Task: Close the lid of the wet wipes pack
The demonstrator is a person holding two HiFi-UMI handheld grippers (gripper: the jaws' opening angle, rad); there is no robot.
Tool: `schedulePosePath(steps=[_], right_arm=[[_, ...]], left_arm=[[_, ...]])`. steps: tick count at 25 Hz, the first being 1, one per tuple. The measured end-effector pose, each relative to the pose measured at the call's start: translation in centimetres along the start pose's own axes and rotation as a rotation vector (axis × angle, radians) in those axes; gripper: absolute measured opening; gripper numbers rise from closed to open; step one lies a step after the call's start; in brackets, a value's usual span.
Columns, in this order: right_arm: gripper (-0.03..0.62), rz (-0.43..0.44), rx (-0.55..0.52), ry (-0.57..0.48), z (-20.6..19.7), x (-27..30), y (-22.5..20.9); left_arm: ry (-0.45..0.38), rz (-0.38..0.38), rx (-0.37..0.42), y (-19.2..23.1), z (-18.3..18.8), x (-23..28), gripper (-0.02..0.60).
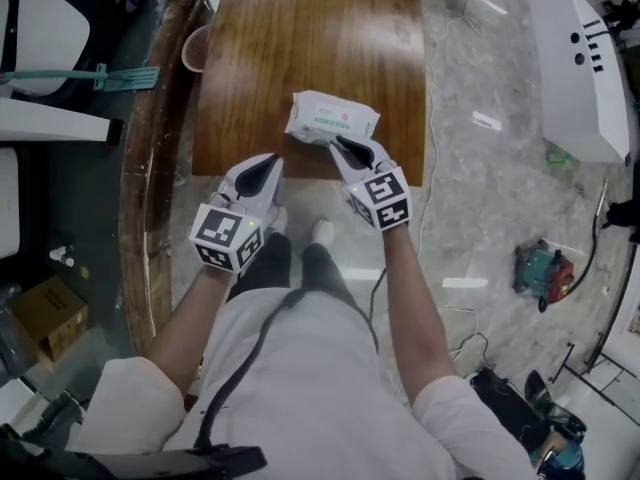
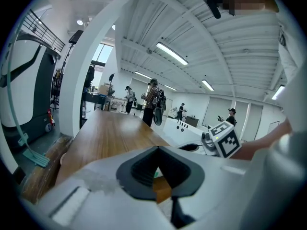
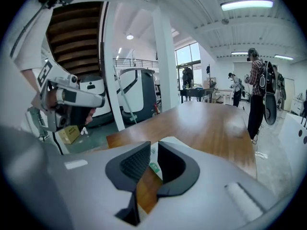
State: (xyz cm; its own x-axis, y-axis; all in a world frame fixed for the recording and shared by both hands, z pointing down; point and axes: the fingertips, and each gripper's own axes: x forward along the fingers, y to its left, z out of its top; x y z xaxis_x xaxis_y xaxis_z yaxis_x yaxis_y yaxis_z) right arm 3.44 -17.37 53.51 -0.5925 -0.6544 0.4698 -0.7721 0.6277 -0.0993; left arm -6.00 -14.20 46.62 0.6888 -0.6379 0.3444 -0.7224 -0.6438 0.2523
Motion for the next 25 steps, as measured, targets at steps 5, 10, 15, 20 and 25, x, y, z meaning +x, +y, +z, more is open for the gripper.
schedulePosePath(steps=[5, 10, 15, 20, 25], right_arm=[[0.012, -0.032, 0.1, -0.115, 1.8, -3.7, 0.4], [0.009, -0.079, 0.106, -0.174, 3.3, -7.0, 0.9], [0.008, -0.111, 0.1, -0.235, 4.8, -9.7, 1.7], [0.009, -0.132, 0.079, -0.27, 6.0, -11.9, 3.1], [0.008, -0.149, 0.083, -0.295, 6.3, -13.5, 4.2]], left_arm=[[-0.023, -0.02, 0.02, -1.5, 1.7, 0.1, 0.002], [-0.046, -0.048, 0.049, -3.1, 3.5, 0.0, 0.002], [-0.079, -0.069, 0.071, -4.4, 5.6, -0.7, 0.002], [-0.103, -0.08, 0.089, -5.1, 6.9, -1.5, 0.003], [-0.109, -0.08, 0.096, -5.3, 7.3, -2.3, 0.002]])
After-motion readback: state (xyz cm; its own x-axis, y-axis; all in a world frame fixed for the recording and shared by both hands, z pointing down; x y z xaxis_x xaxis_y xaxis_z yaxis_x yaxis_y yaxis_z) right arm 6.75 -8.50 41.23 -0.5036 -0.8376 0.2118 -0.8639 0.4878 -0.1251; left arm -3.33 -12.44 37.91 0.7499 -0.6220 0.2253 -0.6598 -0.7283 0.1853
